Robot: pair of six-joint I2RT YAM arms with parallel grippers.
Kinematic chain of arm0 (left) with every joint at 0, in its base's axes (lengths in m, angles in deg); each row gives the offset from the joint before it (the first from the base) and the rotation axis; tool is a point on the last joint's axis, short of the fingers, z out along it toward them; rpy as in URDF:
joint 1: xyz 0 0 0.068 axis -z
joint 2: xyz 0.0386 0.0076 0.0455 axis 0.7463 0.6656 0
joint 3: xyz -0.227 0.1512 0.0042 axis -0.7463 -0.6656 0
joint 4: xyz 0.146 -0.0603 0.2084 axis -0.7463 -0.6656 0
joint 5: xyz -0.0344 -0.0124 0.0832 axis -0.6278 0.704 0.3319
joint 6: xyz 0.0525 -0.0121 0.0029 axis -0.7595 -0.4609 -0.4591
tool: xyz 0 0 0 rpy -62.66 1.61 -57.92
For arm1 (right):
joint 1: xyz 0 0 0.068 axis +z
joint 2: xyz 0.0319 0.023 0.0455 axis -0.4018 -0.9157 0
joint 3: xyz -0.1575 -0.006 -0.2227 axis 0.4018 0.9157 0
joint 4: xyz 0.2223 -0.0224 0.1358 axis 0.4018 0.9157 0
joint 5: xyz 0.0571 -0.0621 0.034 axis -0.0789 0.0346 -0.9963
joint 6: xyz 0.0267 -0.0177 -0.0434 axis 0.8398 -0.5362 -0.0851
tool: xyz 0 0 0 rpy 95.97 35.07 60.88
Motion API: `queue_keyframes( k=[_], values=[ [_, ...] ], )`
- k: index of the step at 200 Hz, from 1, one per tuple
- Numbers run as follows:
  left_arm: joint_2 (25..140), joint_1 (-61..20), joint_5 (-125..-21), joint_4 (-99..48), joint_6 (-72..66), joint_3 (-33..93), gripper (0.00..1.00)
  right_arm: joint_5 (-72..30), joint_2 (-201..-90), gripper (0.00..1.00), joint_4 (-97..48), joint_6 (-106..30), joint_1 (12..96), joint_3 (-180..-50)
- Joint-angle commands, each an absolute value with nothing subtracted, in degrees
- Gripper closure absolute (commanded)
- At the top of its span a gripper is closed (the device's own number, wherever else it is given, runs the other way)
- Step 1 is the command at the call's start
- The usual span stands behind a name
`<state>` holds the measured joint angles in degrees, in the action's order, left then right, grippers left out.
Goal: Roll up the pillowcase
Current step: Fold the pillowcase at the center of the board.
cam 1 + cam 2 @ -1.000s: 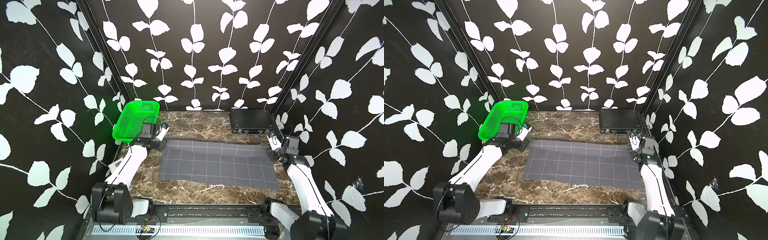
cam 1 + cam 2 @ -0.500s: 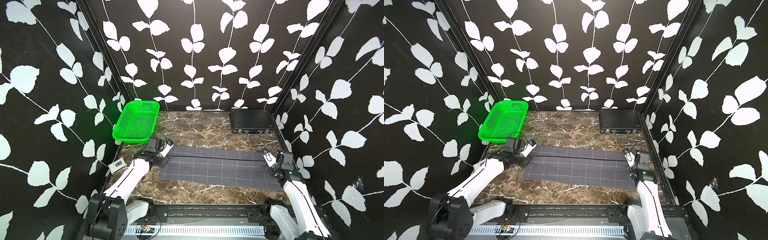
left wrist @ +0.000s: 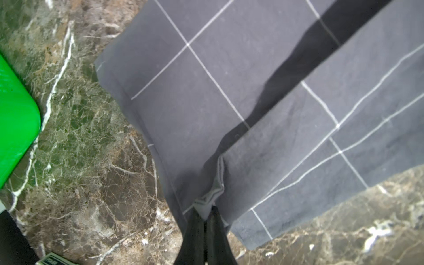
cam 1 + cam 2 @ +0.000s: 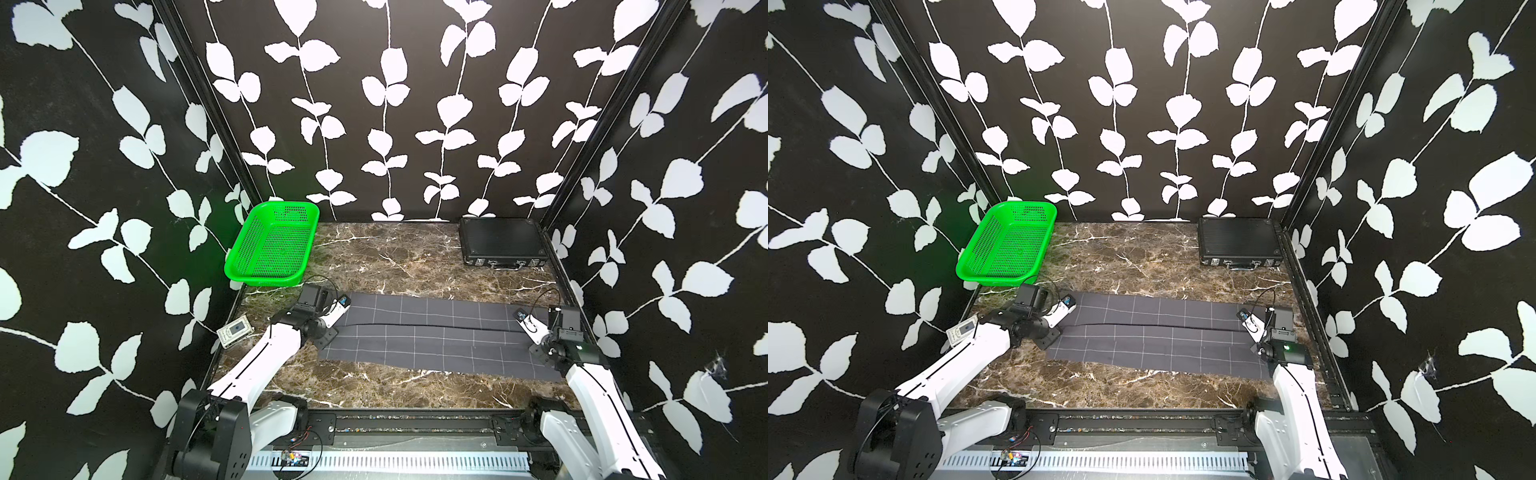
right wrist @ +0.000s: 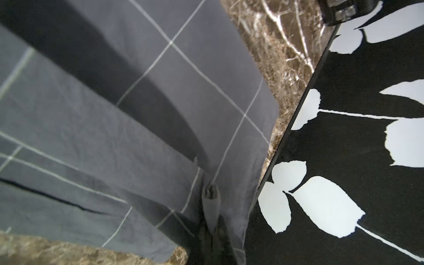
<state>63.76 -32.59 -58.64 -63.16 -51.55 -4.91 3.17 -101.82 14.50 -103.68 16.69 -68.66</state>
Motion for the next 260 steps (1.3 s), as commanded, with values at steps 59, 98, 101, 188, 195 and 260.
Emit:
queue_keyframes(
  k=[59, 98, 101, 188, 195, 260],
  values=[
    [61.7, -31.8, -57.3, -65.2, -57.9, -8.7, 1.00, 9.4, -100.9, 0.94, 24.1, -110.3, 18.6, -67.0],
    [61.6, -30.8, -56.7, -65.8, -59.9, -9.1, 0.95, 10.5, -100.9, 0.83, 29.8, -112.2, 19.4, -68.3],
    [61.6, -30.7, -56.6, -65.9, -60.1, -9.1, 0.94, 10.5, -100.9, 0.82, 30.3, -112.3, 19.5, -68.5],
    [55.2, -29.6, -55.4, -72.0, -65.6, -9.5, 0.68, 6.2, -103.6, 0.61, 40.4, -114.8, 22.2, -80.3],
    [54.9, -29.6, -55.2, -72.9, -65.9, -9.1, 0.66, 4.2, -104.0, 0.61, 39.8, -114.8, 22.7, -81.2],
    [54.2, -29.5, -59.1, -84.1, -67.0, 2.0, 0.46, -6.9, -114.4, 0.59, 17.7, -107.3, 38.0, -78.4]
  ],
)
